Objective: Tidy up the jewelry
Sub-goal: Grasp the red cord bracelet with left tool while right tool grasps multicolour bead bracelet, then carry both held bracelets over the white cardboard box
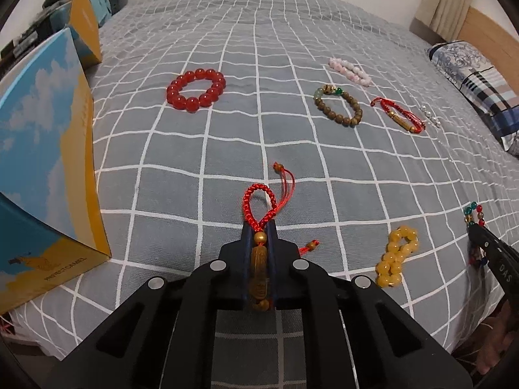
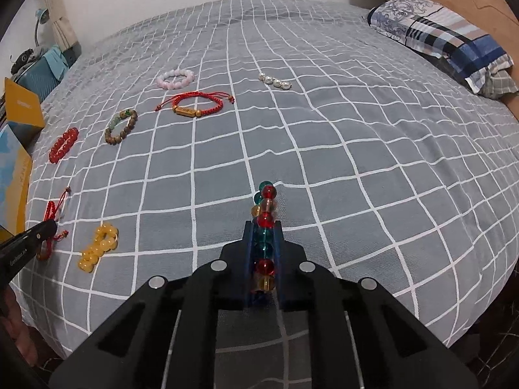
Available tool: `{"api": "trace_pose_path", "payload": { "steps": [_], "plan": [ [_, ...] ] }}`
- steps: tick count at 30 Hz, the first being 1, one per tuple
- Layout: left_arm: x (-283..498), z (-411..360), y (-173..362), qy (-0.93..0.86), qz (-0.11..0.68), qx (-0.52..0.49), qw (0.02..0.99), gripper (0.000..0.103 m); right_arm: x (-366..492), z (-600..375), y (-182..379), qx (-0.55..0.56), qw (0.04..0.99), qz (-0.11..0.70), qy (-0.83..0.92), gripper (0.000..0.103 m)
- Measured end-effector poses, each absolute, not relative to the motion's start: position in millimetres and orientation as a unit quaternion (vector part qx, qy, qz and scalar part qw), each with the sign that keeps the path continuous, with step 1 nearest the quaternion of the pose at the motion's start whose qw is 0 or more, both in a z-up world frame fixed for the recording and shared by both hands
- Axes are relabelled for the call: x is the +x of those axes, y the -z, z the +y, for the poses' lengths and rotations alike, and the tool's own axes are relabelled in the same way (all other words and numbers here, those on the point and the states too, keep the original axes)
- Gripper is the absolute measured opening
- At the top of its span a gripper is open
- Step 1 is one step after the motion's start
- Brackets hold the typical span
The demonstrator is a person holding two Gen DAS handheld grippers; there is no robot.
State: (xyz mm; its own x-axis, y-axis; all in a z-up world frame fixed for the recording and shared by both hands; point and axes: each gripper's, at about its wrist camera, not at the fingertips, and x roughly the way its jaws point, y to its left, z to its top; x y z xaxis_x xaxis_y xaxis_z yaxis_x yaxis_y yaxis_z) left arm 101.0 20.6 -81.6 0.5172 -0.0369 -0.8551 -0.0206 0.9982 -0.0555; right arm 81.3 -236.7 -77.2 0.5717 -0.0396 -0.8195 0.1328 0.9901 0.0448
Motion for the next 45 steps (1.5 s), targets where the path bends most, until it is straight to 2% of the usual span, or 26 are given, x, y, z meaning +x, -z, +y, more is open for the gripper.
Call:
{"api": "trace_pose_path", "payload": {
  "steps": [15,32,45],
  "plan": [
    [94,23,61,0.008,0.449,-0.041,0.892,0.008,70,-237,63,0.055,0.898,0.433,0.048,0.01],
    [90,21,54,0.007,0.439,-0.032,0.898,0.008,58,-247,50,0.065,0.899,0.431,0.035,0.009],
    [96,18,20,0.004,0.425,-0.022,0.905,0.008,77,-239,19,0.05,0.916,0.398,0.022,0.009]
  ]
}}
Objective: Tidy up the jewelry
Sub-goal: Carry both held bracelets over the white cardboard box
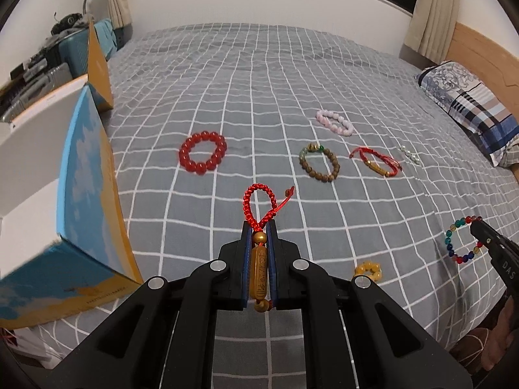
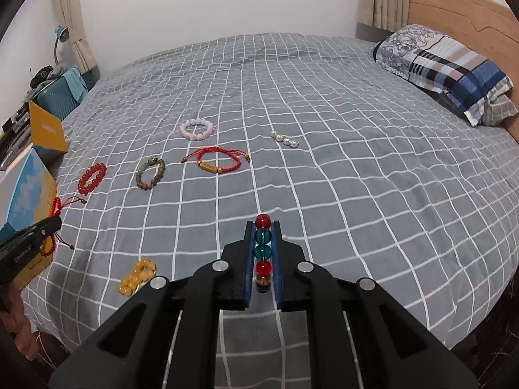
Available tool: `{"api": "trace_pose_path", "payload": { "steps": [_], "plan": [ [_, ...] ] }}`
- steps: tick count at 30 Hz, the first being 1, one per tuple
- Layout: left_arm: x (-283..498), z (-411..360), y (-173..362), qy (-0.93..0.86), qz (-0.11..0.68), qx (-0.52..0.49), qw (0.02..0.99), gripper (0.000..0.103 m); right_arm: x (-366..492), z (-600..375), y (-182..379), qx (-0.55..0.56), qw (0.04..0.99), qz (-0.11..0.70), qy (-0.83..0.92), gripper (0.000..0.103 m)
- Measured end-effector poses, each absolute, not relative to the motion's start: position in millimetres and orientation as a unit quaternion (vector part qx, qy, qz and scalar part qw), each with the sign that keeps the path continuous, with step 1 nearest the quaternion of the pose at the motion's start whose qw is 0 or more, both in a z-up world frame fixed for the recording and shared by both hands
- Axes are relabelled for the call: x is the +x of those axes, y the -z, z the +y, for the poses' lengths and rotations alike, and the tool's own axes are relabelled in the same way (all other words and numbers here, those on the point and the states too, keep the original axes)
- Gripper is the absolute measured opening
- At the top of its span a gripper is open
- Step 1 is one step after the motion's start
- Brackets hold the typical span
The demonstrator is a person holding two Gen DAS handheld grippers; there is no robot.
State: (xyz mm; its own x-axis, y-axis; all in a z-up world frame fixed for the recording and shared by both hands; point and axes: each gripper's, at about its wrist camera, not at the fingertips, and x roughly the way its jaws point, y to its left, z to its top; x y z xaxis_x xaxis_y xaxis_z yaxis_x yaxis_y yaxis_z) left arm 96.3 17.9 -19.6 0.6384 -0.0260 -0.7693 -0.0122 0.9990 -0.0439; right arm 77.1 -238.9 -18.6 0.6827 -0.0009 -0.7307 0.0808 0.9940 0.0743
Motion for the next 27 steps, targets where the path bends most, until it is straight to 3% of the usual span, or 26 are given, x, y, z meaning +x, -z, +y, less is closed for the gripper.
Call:
{"api": "trace_pose_path", "payload": {
  "steps": [15,27],
  "plan": [
    [117,30,-17,0.001,0.412,-0.024,0.911,0.008,125,-216,-10,0.022,0.926,0.376,0.018,0.009],
    [111,98,-89,-0.045,0.372,-0.028,0.927,0.008,159,-133,-86,-0.021,0.943,0.33,-0.036,0.009]
  ]
}}
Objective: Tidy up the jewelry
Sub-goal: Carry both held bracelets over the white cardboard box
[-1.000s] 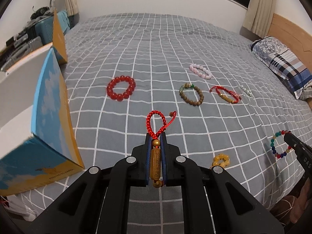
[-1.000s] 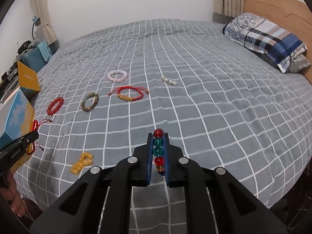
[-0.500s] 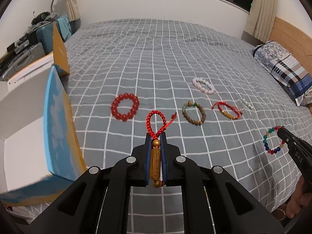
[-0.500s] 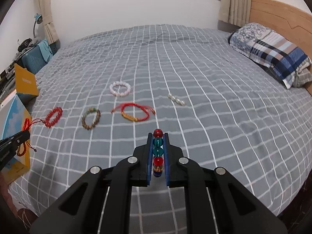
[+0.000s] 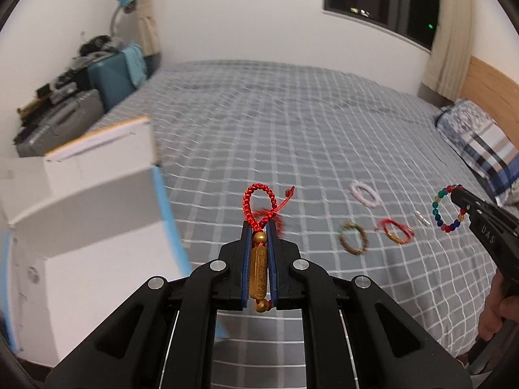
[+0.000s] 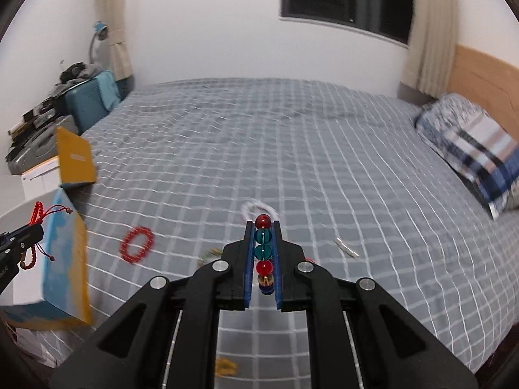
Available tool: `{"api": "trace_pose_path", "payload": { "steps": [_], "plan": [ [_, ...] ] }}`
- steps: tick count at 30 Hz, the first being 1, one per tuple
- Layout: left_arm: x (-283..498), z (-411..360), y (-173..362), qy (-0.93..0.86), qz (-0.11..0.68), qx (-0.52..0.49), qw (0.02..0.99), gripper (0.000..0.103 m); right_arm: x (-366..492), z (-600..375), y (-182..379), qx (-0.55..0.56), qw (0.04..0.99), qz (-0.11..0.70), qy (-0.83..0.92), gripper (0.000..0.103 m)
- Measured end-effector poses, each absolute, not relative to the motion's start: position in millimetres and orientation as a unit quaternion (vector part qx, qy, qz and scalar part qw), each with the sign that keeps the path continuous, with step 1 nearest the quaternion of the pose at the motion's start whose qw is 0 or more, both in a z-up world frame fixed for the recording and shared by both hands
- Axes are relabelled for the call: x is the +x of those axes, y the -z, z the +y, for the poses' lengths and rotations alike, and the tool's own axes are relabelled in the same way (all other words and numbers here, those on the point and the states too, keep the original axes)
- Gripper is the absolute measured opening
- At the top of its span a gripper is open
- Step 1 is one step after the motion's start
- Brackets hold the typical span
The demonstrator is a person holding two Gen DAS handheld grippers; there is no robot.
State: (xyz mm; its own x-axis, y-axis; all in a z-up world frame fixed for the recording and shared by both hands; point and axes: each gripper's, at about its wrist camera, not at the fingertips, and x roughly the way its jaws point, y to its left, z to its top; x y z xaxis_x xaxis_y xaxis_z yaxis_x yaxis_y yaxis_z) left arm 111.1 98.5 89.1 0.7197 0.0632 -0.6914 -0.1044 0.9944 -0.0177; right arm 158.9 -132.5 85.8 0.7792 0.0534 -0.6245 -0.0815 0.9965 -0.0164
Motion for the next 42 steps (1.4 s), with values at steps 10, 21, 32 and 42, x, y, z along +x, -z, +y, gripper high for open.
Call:
{"api": "trace_pose_path", "payload": {
  "steps": [10,21,32,42],
  "plan": [
    [81,199,-105,-0.113,0.366,-0.046,0.923,0.008,158,-18,-116,-0.054,0.943,0.307,-0.115,0.009],
    [49,295,-89,-0.175,0.405,-0.077,0.894,0.008,128,115,-108,-0.081,0.915,0.322,-0.227,0.009],
    [36,352,-41,-0.206,0.477,-0.126,0.845,0.008,114,205,-51,-0.142,0.863,0.408,-0.262,0.009],
    [51,371,9,-0.21,0.562,-0.15,0.786,0.008,132,234,0,-0.157,0.808,0.513,-0.245,0.009]
  ]
}}
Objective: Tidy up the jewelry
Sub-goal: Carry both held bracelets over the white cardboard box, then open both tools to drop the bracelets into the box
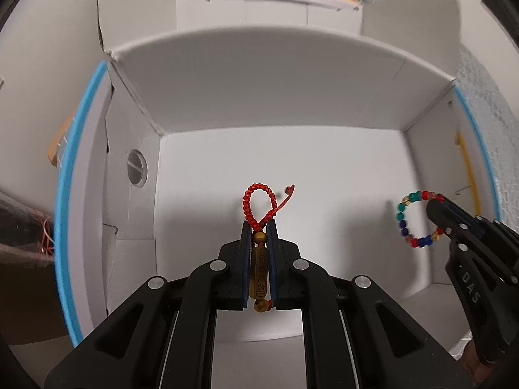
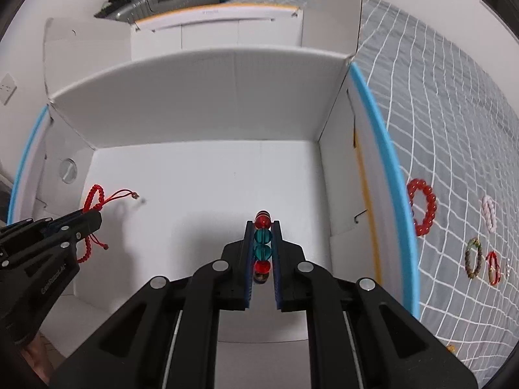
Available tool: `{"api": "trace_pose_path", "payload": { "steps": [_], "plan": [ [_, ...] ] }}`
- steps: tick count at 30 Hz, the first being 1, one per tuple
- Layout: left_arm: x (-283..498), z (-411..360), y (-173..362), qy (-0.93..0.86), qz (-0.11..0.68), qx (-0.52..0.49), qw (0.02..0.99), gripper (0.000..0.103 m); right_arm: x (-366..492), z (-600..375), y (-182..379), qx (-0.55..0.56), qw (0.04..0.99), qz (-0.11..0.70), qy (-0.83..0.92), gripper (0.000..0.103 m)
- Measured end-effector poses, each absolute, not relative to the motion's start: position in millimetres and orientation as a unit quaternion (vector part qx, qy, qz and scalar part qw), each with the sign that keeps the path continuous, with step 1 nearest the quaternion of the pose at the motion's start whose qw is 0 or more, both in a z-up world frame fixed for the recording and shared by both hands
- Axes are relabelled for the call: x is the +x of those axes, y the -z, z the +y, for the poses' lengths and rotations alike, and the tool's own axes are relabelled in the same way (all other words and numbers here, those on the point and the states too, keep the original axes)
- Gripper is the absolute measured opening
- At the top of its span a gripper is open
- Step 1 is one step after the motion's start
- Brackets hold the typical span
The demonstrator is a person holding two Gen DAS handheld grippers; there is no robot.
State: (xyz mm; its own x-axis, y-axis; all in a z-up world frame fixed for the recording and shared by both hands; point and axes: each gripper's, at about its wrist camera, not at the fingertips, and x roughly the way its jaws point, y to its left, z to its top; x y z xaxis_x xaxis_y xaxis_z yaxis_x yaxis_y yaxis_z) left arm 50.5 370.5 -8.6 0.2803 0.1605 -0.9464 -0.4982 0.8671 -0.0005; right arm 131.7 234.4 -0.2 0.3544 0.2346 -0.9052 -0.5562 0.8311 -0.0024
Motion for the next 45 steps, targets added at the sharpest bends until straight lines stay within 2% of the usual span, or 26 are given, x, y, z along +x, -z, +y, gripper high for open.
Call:
{"api": "trace_pose_path", "payload": {
  "steps": [10,16,19,21,22,23,24,32,33,37,45],
  "plan": [
    [47,378,17,-0.208,0.572,-0.163,0.776,0.009,132,237,5,-0.158,0.801,0.527,-0.237,0.009],
    [53,388,22,-0.209,0.579,-0.171,0.77,0.013,133,239,7,-0.161,0.802,0.526,-0.235,0.01],
    [53,390,22,-0.212,0.579,-0.171,0.768,0.015,135,237,5,-0.157,0.803,0.525,-0.234,0.025],
    [52,390,20,-0.217,0.575,-0.168,0.771,0.024,134,237,2,-0.154,0.806,0.521,-0.237,0.043],
    [50,390,16,-0.221,0.569,-0.168,0.774,0.032,133,236,-1,-0.152,0.809,0.516,-0.238,0.047],
    [50,390,14,-0.225,0.565,-0.167,0.776,0.047,132,236,-3,-0.15,0.811,0.511,-0.24,0.055],
    [48,389,8,-0.234,0.558,-0.163,0.779,0.054,131,236,-6,-0.147,0.814,0.506,-0.244,0.063],
    [44,384,-36,-0.265,0.5,-0.136,0.813,0.086,121,221,-42,-0.136,0.842,0.457,-0.255,0.086],
    [39,383,-43,-0.268,0.492,-0.133,0.818,0.089,119,218,-46,-0.132,0.844,0.452,-0.258,0.091],
    [35,372,-63,-0.279,0.458,-0.12,0.836,0.097,112,200,-69,-0.11,0.86,0.421,-0.268,0.095],
    [44,330,-83,-0.25,0.42,-0.113,0.865,0.097,109,146,-101,-0.112,0.887,0.375,-0.246,0.095]
  ]
}}
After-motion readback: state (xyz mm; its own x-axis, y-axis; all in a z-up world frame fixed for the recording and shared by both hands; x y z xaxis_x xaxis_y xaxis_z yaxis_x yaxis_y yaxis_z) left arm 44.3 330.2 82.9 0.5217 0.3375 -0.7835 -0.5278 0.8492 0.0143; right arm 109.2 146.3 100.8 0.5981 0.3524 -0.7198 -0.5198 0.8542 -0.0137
